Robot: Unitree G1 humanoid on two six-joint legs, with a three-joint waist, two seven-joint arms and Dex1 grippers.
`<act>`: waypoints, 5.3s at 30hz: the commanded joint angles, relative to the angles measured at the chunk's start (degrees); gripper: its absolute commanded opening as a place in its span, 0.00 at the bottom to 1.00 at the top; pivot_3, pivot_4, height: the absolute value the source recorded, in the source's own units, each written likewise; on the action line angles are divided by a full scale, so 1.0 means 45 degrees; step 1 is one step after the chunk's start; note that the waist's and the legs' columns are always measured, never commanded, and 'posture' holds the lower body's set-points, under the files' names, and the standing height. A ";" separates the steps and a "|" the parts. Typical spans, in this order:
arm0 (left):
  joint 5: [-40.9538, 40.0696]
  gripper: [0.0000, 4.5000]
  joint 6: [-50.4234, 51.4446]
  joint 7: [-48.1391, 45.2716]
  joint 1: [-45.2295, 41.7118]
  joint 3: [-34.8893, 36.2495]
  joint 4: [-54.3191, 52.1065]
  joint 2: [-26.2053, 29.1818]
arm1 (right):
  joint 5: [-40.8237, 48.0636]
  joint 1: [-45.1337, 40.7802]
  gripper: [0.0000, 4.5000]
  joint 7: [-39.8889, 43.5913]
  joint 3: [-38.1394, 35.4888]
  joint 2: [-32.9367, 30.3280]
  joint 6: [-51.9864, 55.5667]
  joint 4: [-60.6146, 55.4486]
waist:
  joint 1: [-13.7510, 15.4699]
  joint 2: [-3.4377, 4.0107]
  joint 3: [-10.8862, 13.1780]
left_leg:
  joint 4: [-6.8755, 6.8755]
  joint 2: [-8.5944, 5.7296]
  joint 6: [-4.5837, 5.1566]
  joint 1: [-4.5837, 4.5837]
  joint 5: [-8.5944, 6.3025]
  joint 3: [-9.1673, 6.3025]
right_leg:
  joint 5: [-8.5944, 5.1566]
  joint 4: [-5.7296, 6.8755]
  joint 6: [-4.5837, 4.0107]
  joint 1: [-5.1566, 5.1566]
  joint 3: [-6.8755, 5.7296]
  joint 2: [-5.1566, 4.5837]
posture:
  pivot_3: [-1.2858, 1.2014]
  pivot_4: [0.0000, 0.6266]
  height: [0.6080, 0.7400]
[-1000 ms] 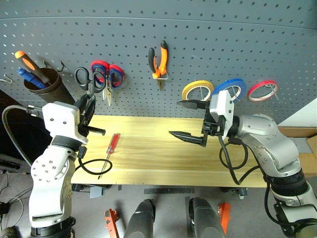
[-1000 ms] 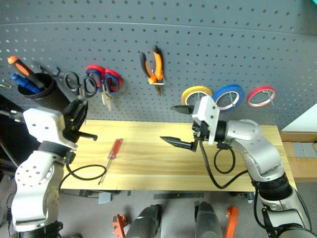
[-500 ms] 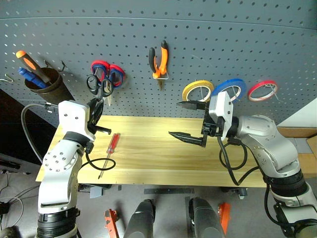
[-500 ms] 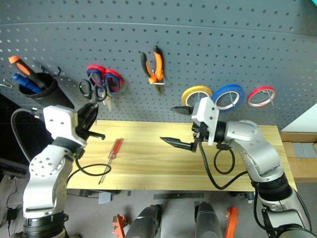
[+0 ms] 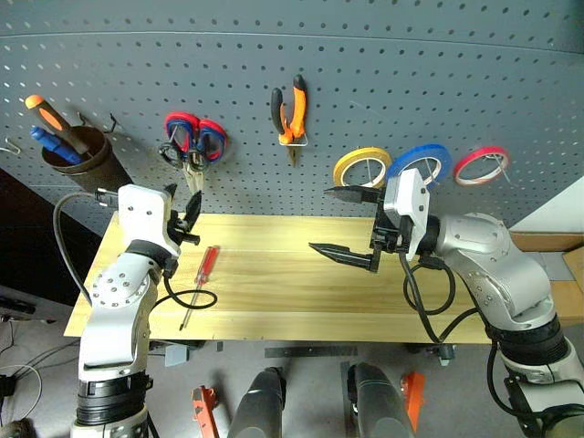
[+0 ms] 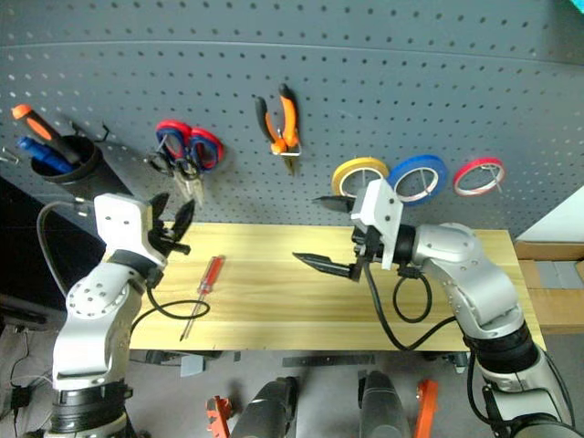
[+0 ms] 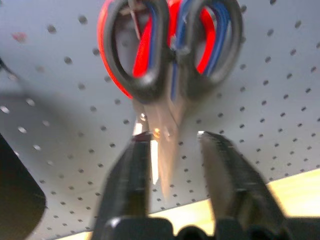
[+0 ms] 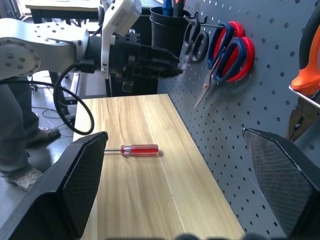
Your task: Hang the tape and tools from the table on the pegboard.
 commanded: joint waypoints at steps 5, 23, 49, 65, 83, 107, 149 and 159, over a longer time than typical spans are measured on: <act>-0.0001 0.67 0.3951 0.0236 0.0559 0.0173 0.1199 0.0727 | 0.0301 0.0585 1.00 -0.0427 0.0120 -0.0249 0.1457 -0.1138 | -0.0002 -0.0001 0.0001 | 0.0006 0.0005 0.0001 -0.0003 0.0000 -0.0008 | 0.0004 0.0012 -0.0007 -0.0004 -0.0008 0.0013 | 0.51 0.38 1.00; 0.0670 0.67 0.5780 -0.0684 -0.3074 -0.1812 0.7527 0.1620 | -0.0483 0.0565 1.00 -0.2168 0.1448 0.0126 0.4070 -0.1475 | -0.0099 -0.0005 0.0006 | 0.0014 0.0009 -0.0003 -0.0002 0.0002 -0.0020 | 0.0010 0.0019 -0.0013 -0.0004 -0.0013 0.0021 | 0.50 0.46 1.00; 0.0705 0.19 0.0836 0.0926 -0.0301 0.0654 0.4507 0.1181 | -0.0181 -0.0239 1.00 -0.1295 0.1027 -0.0041 0.3453 -0.1315 | -0.0323 -0.0007 0.0007 | 0.0001 0.0027 -0.0004 -0.0013 0.0001 -0.0008 | 0.0011 0.0010 -0.0014 -0.0034 0.0005 0.0005 | 0.50 0.39 1.00; 0.2031 0.19 -0.3428 0.2486 0.2941 0.3040 -0.1628 0.0879 | 0.0994 -0.1745 1.00 0.1098 -0.0482 0.0775 0.0400 0.0910 | 0.0309 -0.0057 -0.0288 | 0.0002 0.0030 -0.0018 -0.0010 0.0008 0.0021 | 0.0042 0.0009 -0.0033 -0.0042 -0.0010 0.0016 | 0.54 0.27 1.00; -0.0295 0.19 -0.2477 0.1527 -0.5548 0.3401 0.2598 0.3639 | 0.0687 -0.2238 1.00 0.0566 -0.0715 0.0456 0.0439 0.1367 | 0.0223 -0.0090 -0.0695 | 0.0015 0.0033 -0.0039 0.0001 0.0020 0.0021 | 0.0053 0.0015 -0.0028 -0.0038 -0.0010 0.0034 | 0.53 0.25 1.00; 0.0702 0.19 -0.7290 0.1075 -0.7355 0.1807 0.8957 0.3798 | 0.0734 -0.1725 1.00 0.0088 -0.0713 0.0297 0.0961 0.0450 | -0.0067 -0.0090 -0.0695 | 0.0017 0.0026 -0.0042 -0.0011 0.0021 0.0008 | 0.0055 0.0022 -0.0028 -0.0059 -0.0016 0.0027 | 0.52 0.28 1.00; -0.1631 0.95 0.2921 0.0637 0.0009 -0.2375 -0.3062 0.2126 | 0.0917 -0.0072 1.00 0.0059 -0.1143 -0.0493 0.1092 -0.0032 | -0.0224 0.0081 -0.1100 | 0.0009 0.0030 -0.0037 0.0026 0.0020 0.0084 | 0.0065 0.0006 -0.0023 -0.0026 0.0049 0.0030 | 0.51 0.23 1.00; -0.0787 0.95 0.0602 -0.0845 0.2121 -0.2230 -0.1705 0.1772 | 0.0329 0.1991 1.00 -0.0347 -0.1164 -0.0493 0.0277 -0.0219 | -0.0030 0.0165 -0.1269 | 0.0004 0.0059 0.0023 0.0171 -0.0003 0.0119 | 0.0085 0.0021 -0.0018 0.0085 0.0072 0.0056 | 0.50 0.21 1.00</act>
